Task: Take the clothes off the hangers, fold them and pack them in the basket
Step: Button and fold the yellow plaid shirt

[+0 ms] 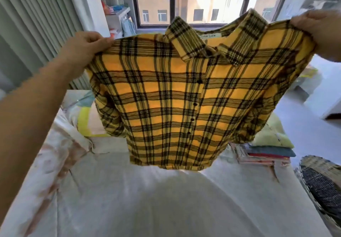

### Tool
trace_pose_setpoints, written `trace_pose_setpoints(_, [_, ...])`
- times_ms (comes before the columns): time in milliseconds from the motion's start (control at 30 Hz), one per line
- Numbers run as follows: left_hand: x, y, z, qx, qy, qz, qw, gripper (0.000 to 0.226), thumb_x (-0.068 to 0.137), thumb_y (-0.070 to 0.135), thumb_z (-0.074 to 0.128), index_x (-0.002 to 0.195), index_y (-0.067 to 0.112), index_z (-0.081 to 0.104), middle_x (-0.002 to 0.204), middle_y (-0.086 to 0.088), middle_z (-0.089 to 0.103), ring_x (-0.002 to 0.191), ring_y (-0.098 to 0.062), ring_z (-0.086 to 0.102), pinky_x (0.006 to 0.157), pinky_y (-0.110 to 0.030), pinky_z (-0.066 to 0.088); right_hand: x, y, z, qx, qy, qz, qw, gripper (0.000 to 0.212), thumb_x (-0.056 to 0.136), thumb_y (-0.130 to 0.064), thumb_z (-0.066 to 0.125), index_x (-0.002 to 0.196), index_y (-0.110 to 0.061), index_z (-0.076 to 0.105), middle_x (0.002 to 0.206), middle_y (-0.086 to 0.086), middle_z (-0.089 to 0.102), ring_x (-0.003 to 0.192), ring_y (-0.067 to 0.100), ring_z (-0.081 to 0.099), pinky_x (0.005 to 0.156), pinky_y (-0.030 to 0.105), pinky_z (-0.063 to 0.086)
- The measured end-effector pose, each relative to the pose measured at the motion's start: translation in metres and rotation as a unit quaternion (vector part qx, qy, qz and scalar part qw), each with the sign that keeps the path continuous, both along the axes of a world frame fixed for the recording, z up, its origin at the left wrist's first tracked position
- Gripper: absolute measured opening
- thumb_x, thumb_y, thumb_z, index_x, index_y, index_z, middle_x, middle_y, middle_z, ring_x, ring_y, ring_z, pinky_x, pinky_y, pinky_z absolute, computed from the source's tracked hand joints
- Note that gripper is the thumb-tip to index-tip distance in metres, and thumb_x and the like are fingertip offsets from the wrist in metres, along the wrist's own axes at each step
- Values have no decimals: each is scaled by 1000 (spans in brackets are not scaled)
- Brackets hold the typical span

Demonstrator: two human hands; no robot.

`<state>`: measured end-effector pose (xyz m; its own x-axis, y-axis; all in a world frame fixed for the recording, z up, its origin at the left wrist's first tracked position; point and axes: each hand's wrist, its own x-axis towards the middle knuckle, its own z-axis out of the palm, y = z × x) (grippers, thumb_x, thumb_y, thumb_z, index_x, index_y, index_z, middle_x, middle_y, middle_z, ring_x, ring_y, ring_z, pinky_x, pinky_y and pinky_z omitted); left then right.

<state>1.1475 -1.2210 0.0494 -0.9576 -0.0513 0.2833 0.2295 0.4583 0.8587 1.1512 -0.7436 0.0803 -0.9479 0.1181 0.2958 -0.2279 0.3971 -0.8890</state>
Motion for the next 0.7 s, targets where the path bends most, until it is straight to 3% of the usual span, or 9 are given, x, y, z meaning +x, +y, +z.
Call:
trace_pose_setpoints(100, [18, -10, -25, 14, -4, -3, 1000, 25, 86, 32, 63, 61, 31, 68, 55, 11, 59, 54, -5, 53, 63, -26, 44, 7, 3, -20, 6, -10, 0, 1000, 19, 81, -48, 64, 67, -37, 71, 54, -16, 62, 48, 0, 57, 50, 13, 49])
trace_pose_setpoints(200, [48, -9, -65, -13, -30, -36, 999, 25, 87, 23, 62, 63, 28, 68, 56, 14, 60, 54, 3, 53, 57, -11, 43, 28, 16, -58, 61, -79, 16, 995, 44, 61, -76, 63, 76, -36, 70, 71, -17, 68, 70, 4, 63, 71, 22, 53])
trace_pose_setpoints(267, [70, -6, -96, 4, -82, -63, 995, 19, 81, 23, 68, 63, 21, 68, 55, 13, 60, 54, 3, 53, 53, -8, 41, 42, 21, -92, 85, -104, 15, 991, 56, 59, -78, 63, 88, -31, 72, 80, -16, 69, 84, 9, 64, 85, 24, 50])
trace_pose_setpoints(367, [102, 1, -148, 37, -170, -102, 979, 19, 81, 28, 70, 62, 24, 70, 58, 10, 60, 56, 1, 54, 53, -10, 42, 77, 15, -148, 62, -197, 91, 974, 39, 79, -54, 64, 81, -15, 69, 61, -5, 62, 57, 5, 56, 53, 10, 45])
trace_pose_setpoints(467, [124, 5, -203, 79, -272, -80, 956, 23, 78, 34, 72, 67, 13, 73, 64, 0, 66, 58, -8, 61, 51, -15, 47, 109, 4, -201, 40, -276, 131, 951, 71, 47, -77, 72, 80, -14, 70, 75, 9, 67, 66, 15, 61, 57, 15, 47])
trace_pose_setpoints(533, [137, 4, -242, 70, -334, -58, 938, 23, 86, 15, 66, 64, 14, 72, 63, -2, 66, 57, -9, 61, 50, -16, 47, 119, 3, -240, 39, -314, 123, 941, 54, 60, -67, 71, 83, -18, 72, 84, 7, 69, 73, 17, 63, 60, 12, 47])
trace_pose_setpoints(600, [150, 5, -283, 42, -397, -43, 916, 22, 85, 12, 64, 66, 14, 73, 67, -2, 66, 61, -8, 61, 54, -15, 45, 131, 5, -285, 47, -373, 125, 918, 36, 76, -52, 64, 84, -17, 70, 86, 8, 67, 76, 17, 61, 56, 10, 41])
trace_pose_setpoints(667, [168, 3, -311, 10, -451, -51, 891, 18, 86, 16, 65, 70, 11, 72, 64, -2, 61, 56, -8, 54, 51, -16, 39, 146, 4, -323, 64, -419, 145, 894, 58, 67, -65, 66, 84, -10, 69, 83, 7, 66, 71, 14, 59, 54, 13, 38])
trace_pose_setpoints(700, [177, 4, -326, 0, -479, -57, 876, 19, 86, 17, 65, 69, 11, 70, 59, 1, 56, 51, -6, 49, 48, -16, 35, 154, 4, -342, 62, -445, 154, 880, 59, 69, -62, 67, 87, -6, 67, 88, 10, 65, 73, 15, 57, 55, 14, 37])
